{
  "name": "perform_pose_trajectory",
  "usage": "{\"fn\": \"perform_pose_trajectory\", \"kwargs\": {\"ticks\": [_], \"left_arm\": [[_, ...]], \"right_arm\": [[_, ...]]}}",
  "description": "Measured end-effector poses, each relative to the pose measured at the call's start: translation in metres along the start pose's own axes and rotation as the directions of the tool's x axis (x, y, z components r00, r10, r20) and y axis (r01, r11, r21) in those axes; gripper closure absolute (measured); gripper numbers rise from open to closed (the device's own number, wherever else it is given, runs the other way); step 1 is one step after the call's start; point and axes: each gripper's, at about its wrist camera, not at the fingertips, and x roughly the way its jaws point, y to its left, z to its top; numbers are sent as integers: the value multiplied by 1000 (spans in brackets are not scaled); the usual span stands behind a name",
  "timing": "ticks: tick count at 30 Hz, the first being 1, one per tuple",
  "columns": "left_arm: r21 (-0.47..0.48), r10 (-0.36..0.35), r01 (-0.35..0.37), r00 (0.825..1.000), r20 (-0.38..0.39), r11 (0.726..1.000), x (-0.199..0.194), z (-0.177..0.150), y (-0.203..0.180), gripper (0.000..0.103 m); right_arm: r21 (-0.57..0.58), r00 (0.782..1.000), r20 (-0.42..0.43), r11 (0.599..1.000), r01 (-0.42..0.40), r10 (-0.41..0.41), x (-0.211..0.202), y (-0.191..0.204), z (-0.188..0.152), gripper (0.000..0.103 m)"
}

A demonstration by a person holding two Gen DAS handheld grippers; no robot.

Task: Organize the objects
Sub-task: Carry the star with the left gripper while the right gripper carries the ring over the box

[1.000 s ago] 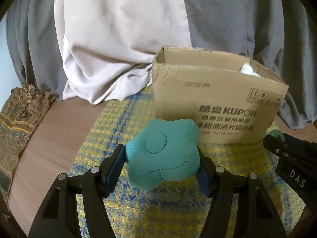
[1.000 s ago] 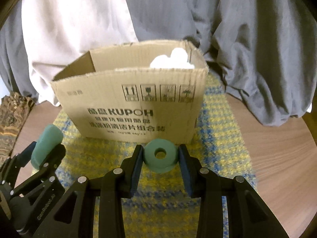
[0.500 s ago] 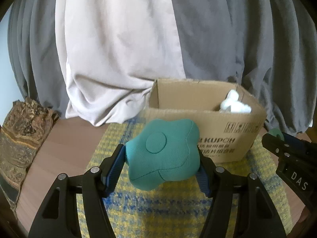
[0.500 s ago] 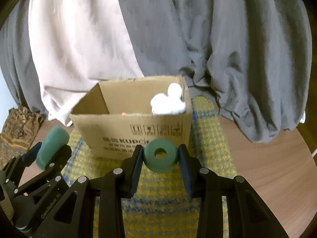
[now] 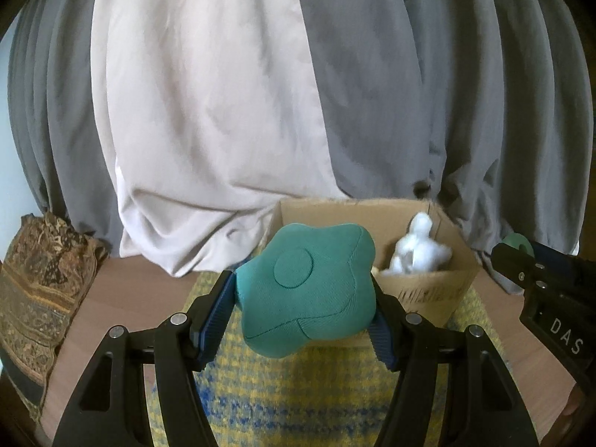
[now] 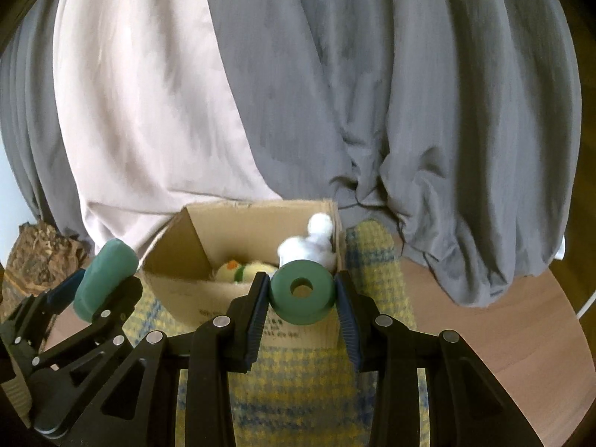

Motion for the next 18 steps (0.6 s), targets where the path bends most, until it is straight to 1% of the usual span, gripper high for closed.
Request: {"fn": "perform_pose_trajectory", "kwargs": {"ticks": [9,14,18], "left_arm": [[13,-7,6,1000,21,1000,15,33,-8,38],[15,-23,23,1000,2,1000,32,46,-9,38],[24,-15,16,1000,-13,1000,48,56,-9,38]], "right_arm": [[6,1000,7,1000,3,-3,10,-3,31,67],[3,1000,-10,1000,0,0,26,-2,46,67],[6,999,-33,1000,1,0,43,-1,57,67]]}}
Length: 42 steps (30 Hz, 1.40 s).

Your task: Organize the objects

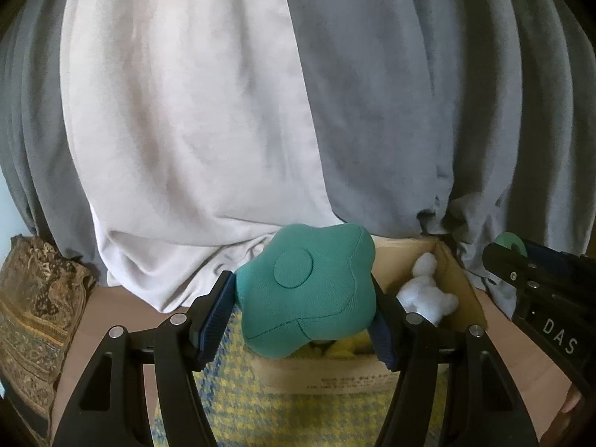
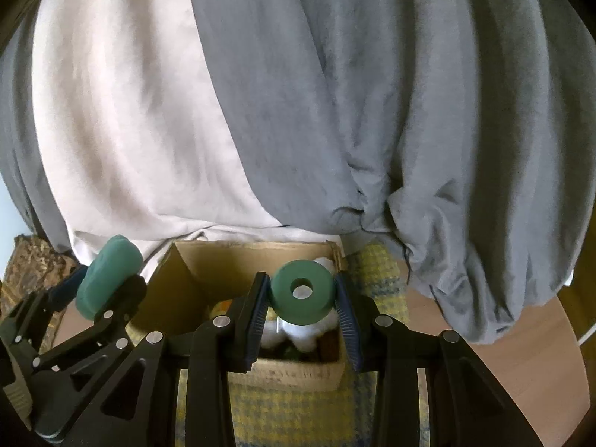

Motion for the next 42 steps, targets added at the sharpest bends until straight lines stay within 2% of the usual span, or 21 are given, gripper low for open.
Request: {"fn": "perform_pose_trajectory", "kwargs": {"ticks": [13,20,21,23,25,27,28,31,35,42], "left_arm": [[-5,-16,16,997,-74,1000,50,10,3,37],[1,-6,7,995,-97,1000,57,9,2,32],[1,0,0,995,-98,1000,57,9,2,30],[8,23,-23,995,-94,1000,56,8,2,25],[9,33,-33,995,-89,999,54,7,3,16],[4,35,-35,995,-89,999,52,6,3,14],[0,34,-34,995,-91,999,51,6,3,11],[-17,41,-43,995,-88,999,46,6,5,1],[1,66,-66,995,-75,998,38,4,1,1],[-1,84,-84,993,-82,996,25,-1,2,1]], "right_arm": [[11,994,-102,999,-39,40,56,1,14,67],[-10,993,-111,999,-34,33,62,7,16,66],[-14,994,-110,1000,-25,23,62,8,16,63],[-12,995,-103,1000,-11,10,61,7,18,35],[-6,997,-83,1000,-3,3,57,5,18,26],[-3,996,-84,1000,6,-6,56,4,18,24],[1,996,-90,1000,15,-15,56,3,19,20],[18,995,-96,1000,26,-24,52,-2,18,12],[18,994,-105,999,42,-40,46,-4,16,6],[24,993,-110,998,53,-50,32,-6,8,4]]}}
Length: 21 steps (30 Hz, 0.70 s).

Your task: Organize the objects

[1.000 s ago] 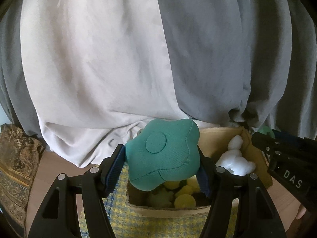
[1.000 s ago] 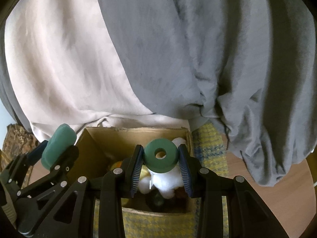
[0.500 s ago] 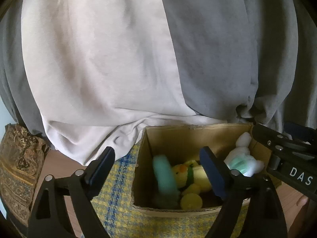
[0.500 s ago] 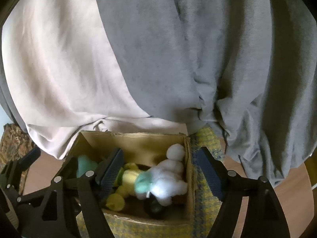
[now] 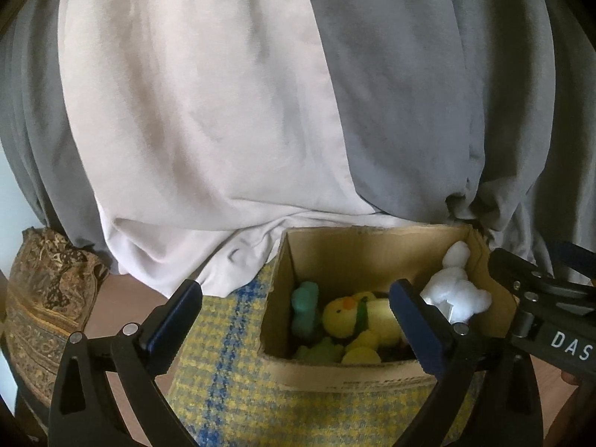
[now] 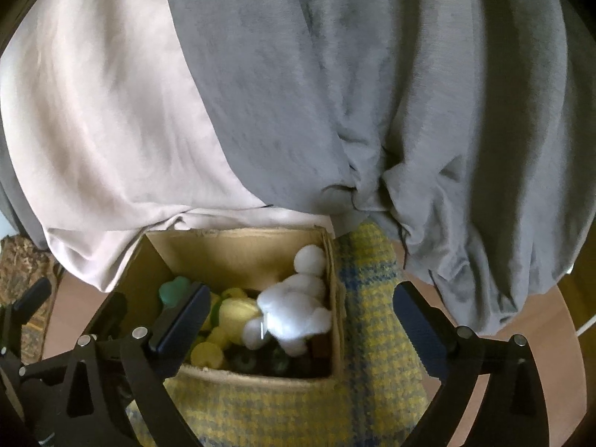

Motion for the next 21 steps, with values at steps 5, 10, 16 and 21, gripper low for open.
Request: {"fn": "perform_pose_trajectory", "kwargs": {"ticks": [5,10,16,21], "left_arm": [[0,13,-13,1000,-1,1000,-10,-9,1,1],[-10,42,-42,999,9,999,-24,-20,6,0],[-63,47,-46,999,15,997,-43,-37,20,1],[-107,38,-36,999,18,994,-56,-56,31,0]], "right_arm": [[2,1000,3,1000,-2,2,-8,-1,-9,4],[18,1000,12,1000,8,-8,-23,-3,-24,4],[40,1000,8,999,3,-3,-38,-5,-41,4],[41,1000,0,999,-2,2,-51,-3,-59,4]]}}
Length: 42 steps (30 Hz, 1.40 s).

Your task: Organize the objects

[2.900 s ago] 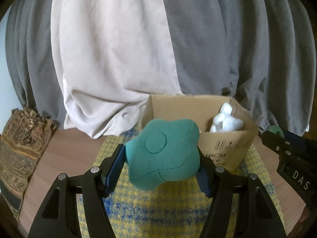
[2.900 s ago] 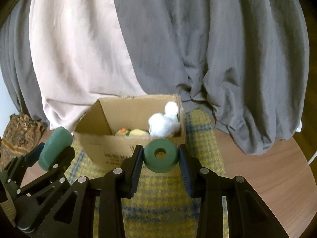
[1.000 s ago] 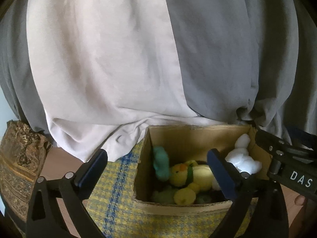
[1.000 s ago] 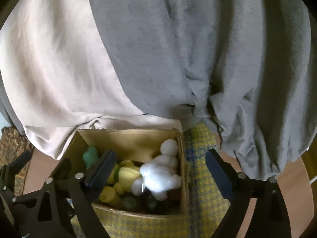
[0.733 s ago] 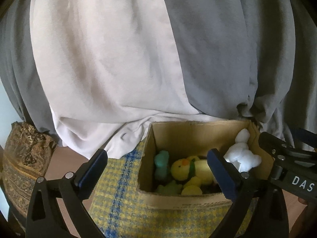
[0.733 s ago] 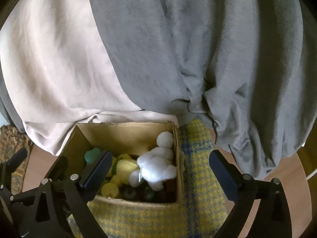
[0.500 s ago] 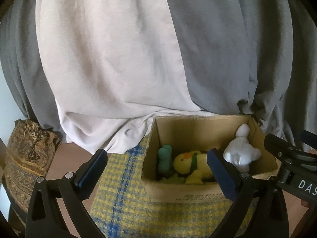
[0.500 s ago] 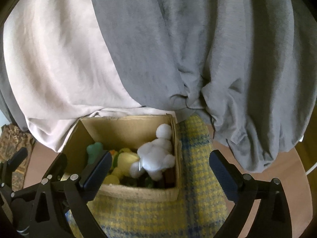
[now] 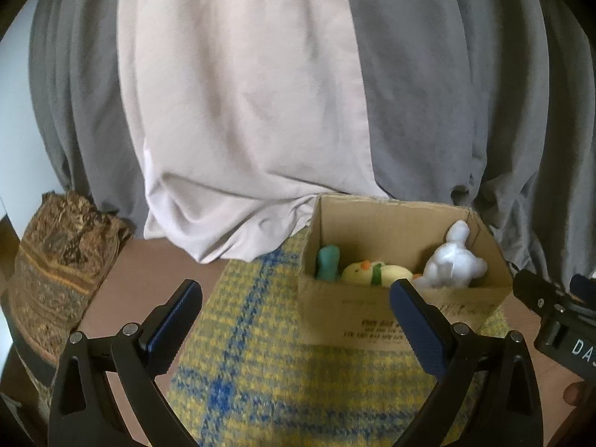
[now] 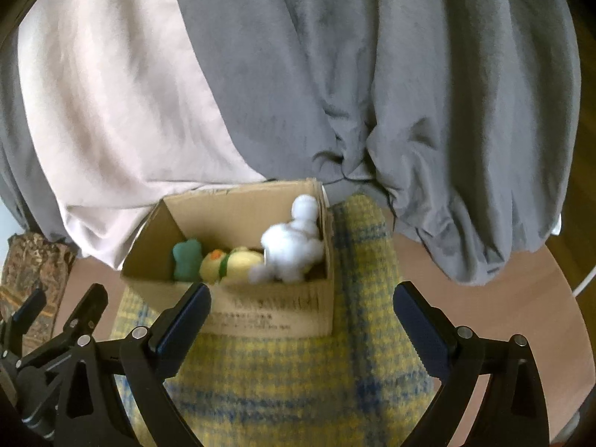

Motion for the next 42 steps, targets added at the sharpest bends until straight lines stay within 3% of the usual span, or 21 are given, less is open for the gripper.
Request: {"fn": "perform_pose_trajectory", "kwargs": {"ticks": [17,28,42], "left_arm": [[-15,-3,3,1000,-14,1000,-33,-59,16,0],[-25,-29,27,996,-81,999,-34,-106,20,1],[-32,-48,45,994,-97,998,-56,-141,29,1]], "right_arm": [[16,1000,14,1000,24,-24,-29,-5,-67,4],[24,999,-28,999,34,-33,-29,-14,-106,4],[13,999,-32,1000,27,-27,-50,-10,-149,4]]}}
